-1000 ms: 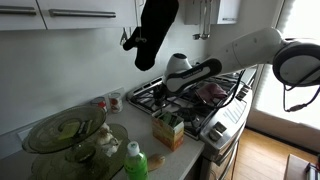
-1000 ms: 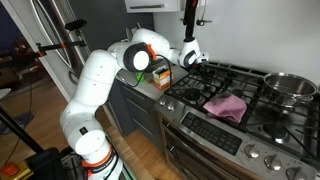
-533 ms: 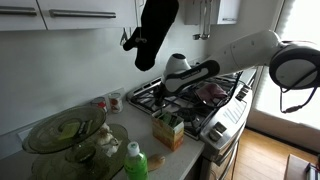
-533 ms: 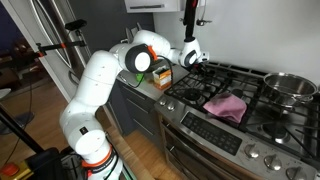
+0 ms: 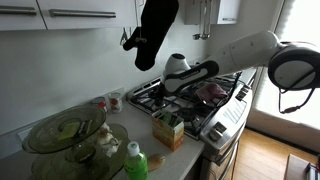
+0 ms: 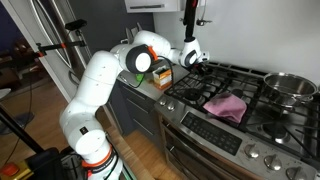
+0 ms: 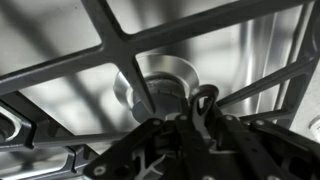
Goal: Put the small black pan on the counter then use the pink towel to wipe the back left plate of the stove
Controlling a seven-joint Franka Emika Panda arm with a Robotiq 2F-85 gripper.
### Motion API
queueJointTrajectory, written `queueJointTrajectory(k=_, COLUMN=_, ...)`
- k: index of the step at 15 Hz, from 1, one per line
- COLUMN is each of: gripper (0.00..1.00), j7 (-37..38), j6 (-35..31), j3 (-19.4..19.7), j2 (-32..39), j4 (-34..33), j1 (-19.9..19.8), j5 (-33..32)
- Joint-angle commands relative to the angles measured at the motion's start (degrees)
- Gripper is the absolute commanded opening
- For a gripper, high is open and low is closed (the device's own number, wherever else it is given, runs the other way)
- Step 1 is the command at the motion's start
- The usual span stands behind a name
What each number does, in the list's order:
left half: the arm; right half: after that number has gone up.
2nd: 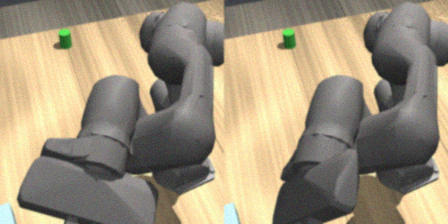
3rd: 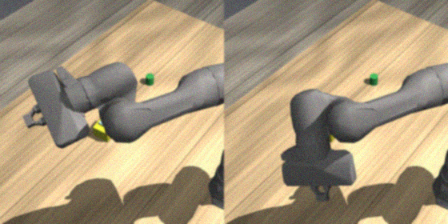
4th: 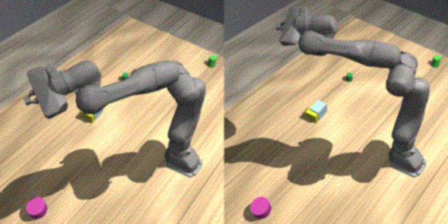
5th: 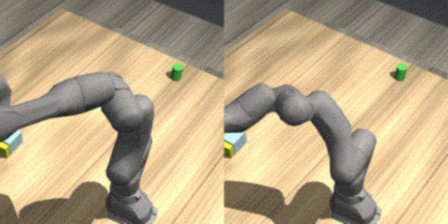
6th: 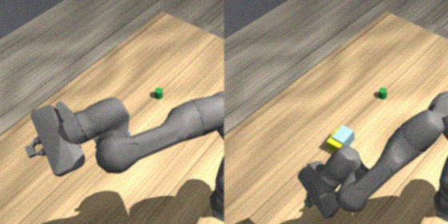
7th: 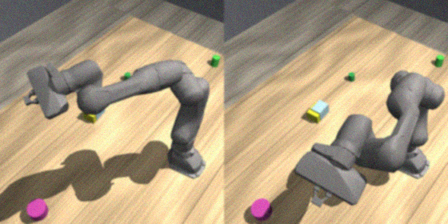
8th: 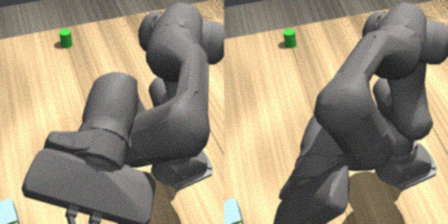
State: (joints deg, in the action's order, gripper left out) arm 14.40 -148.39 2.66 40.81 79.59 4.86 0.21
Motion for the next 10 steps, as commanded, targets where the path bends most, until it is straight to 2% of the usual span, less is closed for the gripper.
queueJointTrajectory(k=1, gripper=0.05, j7=-0.2, j6=0.2, j3=0.6, j2=0.5, j4=-0.9, j1=0.6, j5=-0.7)
queueJointTrajectory(k=10, gripper=0.05, j7=-4.7, j6=-0.1, j3=-0.6, j2=-1.5, j4=0.5, j1=1.3, j5=-1.5)
